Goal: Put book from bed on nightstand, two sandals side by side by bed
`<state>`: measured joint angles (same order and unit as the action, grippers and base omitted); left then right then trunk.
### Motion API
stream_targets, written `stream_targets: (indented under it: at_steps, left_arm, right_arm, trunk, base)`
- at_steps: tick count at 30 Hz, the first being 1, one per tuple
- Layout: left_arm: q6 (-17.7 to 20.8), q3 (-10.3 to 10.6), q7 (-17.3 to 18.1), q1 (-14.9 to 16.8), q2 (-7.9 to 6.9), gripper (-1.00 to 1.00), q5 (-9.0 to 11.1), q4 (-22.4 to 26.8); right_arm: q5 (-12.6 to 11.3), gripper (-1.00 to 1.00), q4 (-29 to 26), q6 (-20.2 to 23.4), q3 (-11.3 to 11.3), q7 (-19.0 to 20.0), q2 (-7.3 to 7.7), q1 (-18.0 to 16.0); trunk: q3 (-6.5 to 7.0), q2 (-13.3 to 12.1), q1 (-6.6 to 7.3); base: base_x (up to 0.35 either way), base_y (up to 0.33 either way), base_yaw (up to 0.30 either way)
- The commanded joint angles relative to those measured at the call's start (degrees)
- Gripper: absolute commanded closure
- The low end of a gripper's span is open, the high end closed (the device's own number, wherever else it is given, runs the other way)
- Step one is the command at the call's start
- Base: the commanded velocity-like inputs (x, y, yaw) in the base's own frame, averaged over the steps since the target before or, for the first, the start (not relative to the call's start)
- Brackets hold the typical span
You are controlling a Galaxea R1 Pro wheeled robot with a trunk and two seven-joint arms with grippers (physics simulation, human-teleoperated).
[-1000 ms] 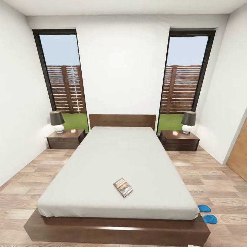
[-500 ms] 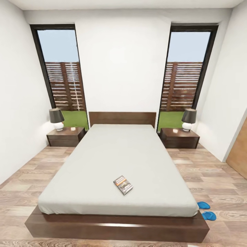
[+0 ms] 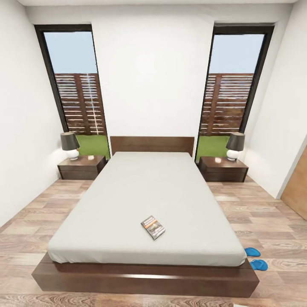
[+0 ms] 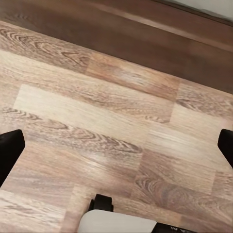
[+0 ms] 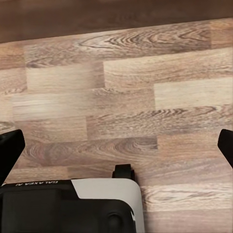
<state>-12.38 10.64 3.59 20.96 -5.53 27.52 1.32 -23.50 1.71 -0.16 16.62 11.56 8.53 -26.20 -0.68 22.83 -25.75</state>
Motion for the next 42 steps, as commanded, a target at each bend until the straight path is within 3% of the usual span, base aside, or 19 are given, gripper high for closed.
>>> stream_targets:
  at_steps: [1,19,37,42]
  left_arm:
    - [-0.18,0.43,0.27,0.04,-0.01,-1.0,0.61,-0.09]
    - [-0.18,0.37,0.27,0.04,-0.01,-1.0,0.61,-0.09]
    - [-0.18,0.4,0.43,0.04,-0.01,-1.0,0.61,-0.09]
    - [-0.08,0.14,1.27,0.09,-0.71,-1.0,0.6,0.06]
  right_arm:
    - [-0.61,-1.0,0.15,-0.02,0.43,0.31,0.0,-0.08]
    - [-0.62,-1.0,0.15,-0.02,0.44,0.31,0.0,-0.08]
    - [-0.64,-1.0,0.14,-0.02,0.44,0.3,0.24,-0.08]
    - [-0.81,-1.0,0.14,-0.02,0.43,0.28,0.62,-0.08]
  trunk:
    - [-0.09,0.09,-0.03]
    - [-0.12,0.09,-0.03]
    - [-0.12,0.09,-0.03]
    - [-0.12,0.09,-0.03]
  base:
    - [0.011,-0.005,0.0]
    - [0.256,-0.004,0.0]
    - [0.014,0.0,0.0]
    - [0.0,0.0,0.0]
